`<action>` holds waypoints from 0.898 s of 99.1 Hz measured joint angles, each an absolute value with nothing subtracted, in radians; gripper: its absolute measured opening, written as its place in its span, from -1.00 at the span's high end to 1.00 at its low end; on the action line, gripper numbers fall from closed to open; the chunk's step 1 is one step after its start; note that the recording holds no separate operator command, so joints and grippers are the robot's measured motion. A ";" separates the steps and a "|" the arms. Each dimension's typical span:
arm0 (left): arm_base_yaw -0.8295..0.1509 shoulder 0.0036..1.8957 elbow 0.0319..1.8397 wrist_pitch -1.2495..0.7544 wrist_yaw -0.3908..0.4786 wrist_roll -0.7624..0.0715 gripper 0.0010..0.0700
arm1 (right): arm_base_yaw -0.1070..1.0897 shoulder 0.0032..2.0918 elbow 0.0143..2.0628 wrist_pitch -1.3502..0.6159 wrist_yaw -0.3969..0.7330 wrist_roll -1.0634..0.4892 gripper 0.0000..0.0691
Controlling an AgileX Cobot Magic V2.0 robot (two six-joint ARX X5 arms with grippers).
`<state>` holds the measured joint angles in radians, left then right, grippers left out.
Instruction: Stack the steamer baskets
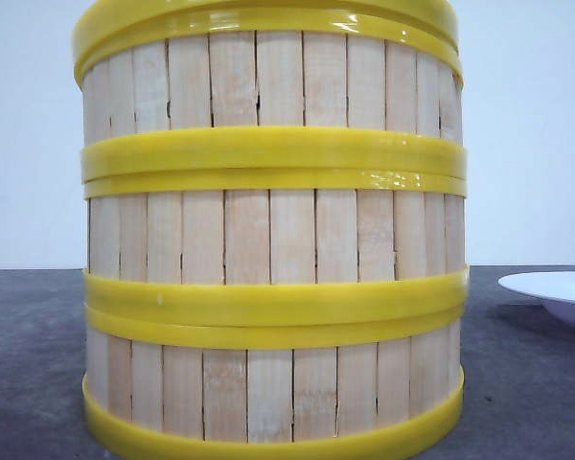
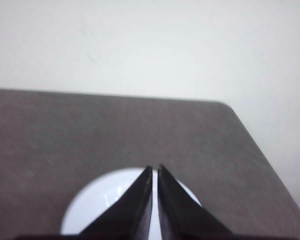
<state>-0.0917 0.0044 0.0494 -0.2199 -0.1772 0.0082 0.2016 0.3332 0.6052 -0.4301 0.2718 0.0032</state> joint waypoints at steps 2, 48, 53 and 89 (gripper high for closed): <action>-0.092 0.004 0.049 -0.220 -0.177 0.008 0.93 | 0.191 0.314 0.578 -0.426 0.263 0.003 0.96; -0.092 0.004 0.049 -0.220 -0.177 0.008 0.93 | 0.017 0.053 0.139 -0.224 0.102 0.003 0.96; -0.092 0.004 0.049 -0.220 -0.177 0.008 0.93 | 0.002 0.041 0.111 -0.209 0.087 0.003 0.96; -0.092 0.004 0.049 -0.220 -0.177 0.008 0.93 | -0.048 0.007 0.018 -0.174 0.074 0.008 0.96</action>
<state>-0.0917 0.0044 0.0494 -0.2195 -0.1772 0.0082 -0.0479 0.0067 0.0177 -0.1741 0.0738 0.0078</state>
